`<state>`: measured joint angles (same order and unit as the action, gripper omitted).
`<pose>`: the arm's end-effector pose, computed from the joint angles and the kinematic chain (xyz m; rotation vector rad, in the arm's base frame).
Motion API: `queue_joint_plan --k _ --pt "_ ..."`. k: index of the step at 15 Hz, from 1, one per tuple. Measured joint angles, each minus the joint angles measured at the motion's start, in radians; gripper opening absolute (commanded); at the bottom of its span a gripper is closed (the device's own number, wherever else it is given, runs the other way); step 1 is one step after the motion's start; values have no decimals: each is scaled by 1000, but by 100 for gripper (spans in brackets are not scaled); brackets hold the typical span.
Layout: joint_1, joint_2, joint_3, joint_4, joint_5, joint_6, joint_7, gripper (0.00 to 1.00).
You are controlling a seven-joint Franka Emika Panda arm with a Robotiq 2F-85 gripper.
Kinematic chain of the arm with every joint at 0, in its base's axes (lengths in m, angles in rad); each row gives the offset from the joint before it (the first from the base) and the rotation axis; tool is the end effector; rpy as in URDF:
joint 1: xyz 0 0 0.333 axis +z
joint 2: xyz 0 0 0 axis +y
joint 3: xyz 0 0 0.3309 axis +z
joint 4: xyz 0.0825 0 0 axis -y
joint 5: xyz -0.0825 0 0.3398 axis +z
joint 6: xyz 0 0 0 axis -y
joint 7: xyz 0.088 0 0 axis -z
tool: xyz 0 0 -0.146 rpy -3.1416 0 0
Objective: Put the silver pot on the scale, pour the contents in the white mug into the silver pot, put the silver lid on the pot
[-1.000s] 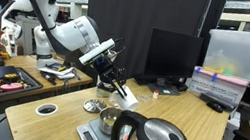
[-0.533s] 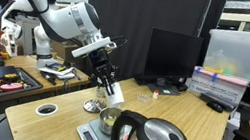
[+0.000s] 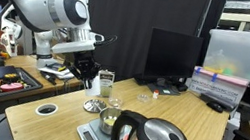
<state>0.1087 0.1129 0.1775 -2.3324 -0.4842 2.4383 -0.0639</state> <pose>0.4736 0.1262 0.3007 2.6684 1.0068 0.0440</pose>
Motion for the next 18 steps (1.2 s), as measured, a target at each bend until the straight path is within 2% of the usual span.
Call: queue_joint_plan --k 3,6,11,14,18 --pt "15 -47 5 -103 133 119 -116 2" --pt "24 -60 13 -181 302 189 -264 2" --pt "30 -44 35 -239 567 211 -495 2" --pt "30 -19 38 -248 641 211 -573 2" --pt "26 42 38 -251 650 218 -593 2"
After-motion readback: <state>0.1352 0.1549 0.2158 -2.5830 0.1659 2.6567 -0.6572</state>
